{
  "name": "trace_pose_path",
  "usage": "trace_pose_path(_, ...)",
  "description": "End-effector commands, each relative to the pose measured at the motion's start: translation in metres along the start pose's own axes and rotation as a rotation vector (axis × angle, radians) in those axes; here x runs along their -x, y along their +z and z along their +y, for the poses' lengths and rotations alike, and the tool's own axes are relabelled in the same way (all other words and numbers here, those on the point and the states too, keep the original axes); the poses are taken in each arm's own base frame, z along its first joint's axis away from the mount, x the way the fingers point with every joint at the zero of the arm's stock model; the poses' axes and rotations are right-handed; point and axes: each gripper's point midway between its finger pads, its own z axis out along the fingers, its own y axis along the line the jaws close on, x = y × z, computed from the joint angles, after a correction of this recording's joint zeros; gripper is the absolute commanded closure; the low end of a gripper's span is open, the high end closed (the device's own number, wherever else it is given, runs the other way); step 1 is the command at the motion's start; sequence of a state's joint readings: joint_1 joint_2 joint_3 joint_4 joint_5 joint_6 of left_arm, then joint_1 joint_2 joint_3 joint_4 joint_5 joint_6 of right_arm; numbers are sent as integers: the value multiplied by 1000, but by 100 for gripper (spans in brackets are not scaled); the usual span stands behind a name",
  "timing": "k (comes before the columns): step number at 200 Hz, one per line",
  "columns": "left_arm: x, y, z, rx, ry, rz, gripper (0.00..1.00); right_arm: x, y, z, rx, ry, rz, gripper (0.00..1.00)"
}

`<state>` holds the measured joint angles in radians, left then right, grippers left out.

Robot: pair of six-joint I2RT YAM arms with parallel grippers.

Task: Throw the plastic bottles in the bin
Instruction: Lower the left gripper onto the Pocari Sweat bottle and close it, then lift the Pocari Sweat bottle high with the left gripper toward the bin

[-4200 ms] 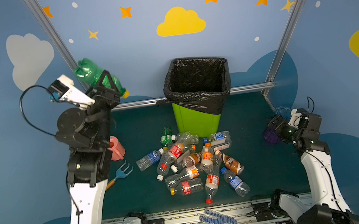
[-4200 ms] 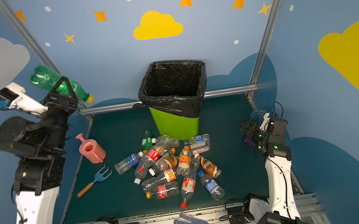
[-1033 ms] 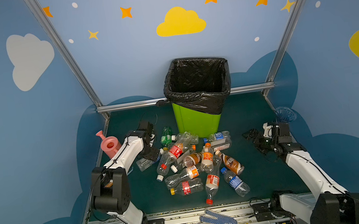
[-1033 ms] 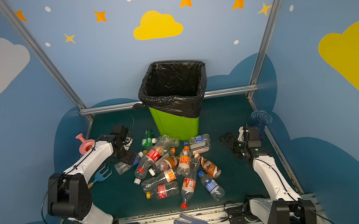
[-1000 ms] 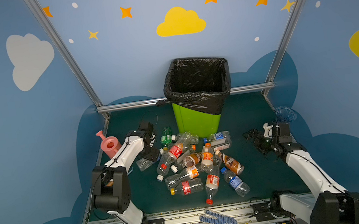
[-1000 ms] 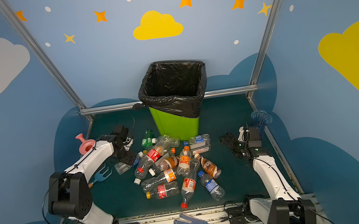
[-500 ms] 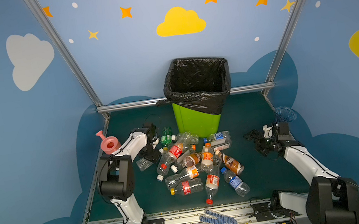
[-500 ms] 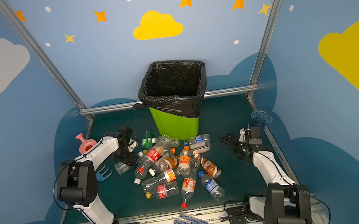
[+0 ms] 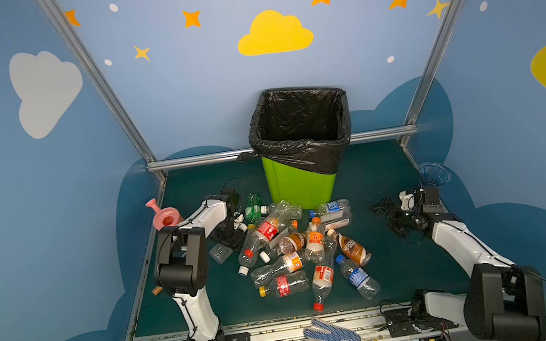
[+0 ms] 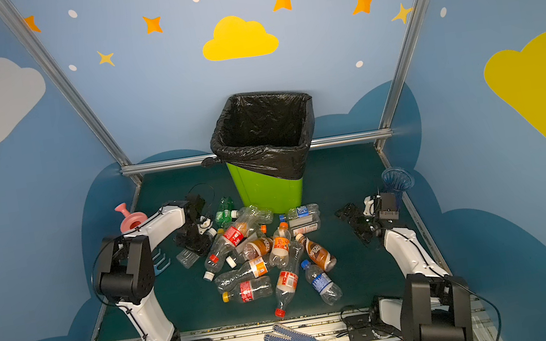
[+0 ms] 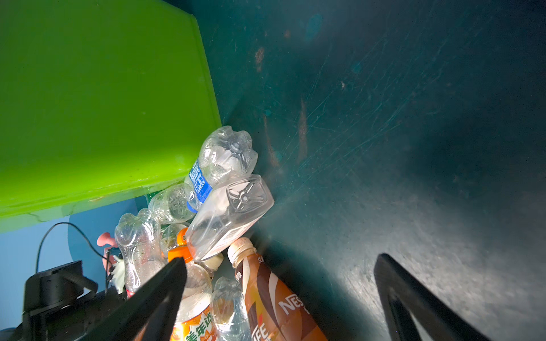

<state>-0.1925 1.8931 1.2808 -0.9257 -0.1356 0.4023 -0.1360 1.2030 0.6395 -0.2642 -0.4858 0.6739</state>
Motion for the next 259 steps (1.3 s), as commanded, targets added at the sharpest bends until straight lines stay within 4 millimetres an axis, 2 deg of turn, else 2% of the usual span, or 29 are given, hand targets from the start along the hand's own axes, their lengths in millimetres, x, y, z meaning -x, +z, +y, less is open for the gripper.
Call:
trace_pose_path(1,-3,0,-1,-16,-19,31,22,10,-6,12,32,-31,-25,2)
trace_pose_path(19,-3,0,-1,-26,-28,37,23,10,-8,11,33,-29,-30,2)
trace_pose_path(51,3,-10,2,-42,-66,-1,38,7,-7,10,37,-22,-22,2)
trace_pose_path(64,5,-19,3,-49,-88,-33,39,6,-7,8,34,-20,-21,2)
trace_pose_path(95,9,-50,12,-51,-159,-144,46,8,-10,11,38,-26,-33,2)
trace_pose_path(119,9,-89,36,-1,-264,-261,48,12,-13,15,41,-32,-45,2)
trace_pose_path(133,9,-123,52,28,-324,-354,48,11,-14,15,42,-33,-44,2)
trace_pose_path(146,12,-165,66,38,-377,-481,48,10,-14,16,42,-33,-42,2)
trace_pose_path(151,12,-189,73,45,-404,-554,48,18,-18,24,57,-46,-61,2)
trace_pose_path(164,12,-248,88,31,-473,-745,48,20,-20,27,59,-52,-68,2)
trace_pose_path(177,4,-319,105,28,-548,-994,48,21,-22,29,64,-57,-75,2)
trace_pose_path(197,-24,-428,123,86,-647,-1405,46,23,-26,31,67,-63,-89,2)
trace_pose_path(213,-49,-495,125,78,-693,-1696,44,25,-29,32,69,-59,-105,2)
trace_pose_path(226,-58,-530,121,5,-707,-1855,43,26,-32,31,68,-53,-118,2)
trace_pose_path(238,-53,-553,116,-109,-684,-1947,44,26,-35,31,70,-53,-129,2)
trace_pose_path(249,-30,-559,112,-227,-656,-1972,44,26,-38,30,68,-51,-140,2)
trace_pose_path(259,4,-557,93,-349,-579,-1926,43,27,-40,29,68,-48,-147,2)
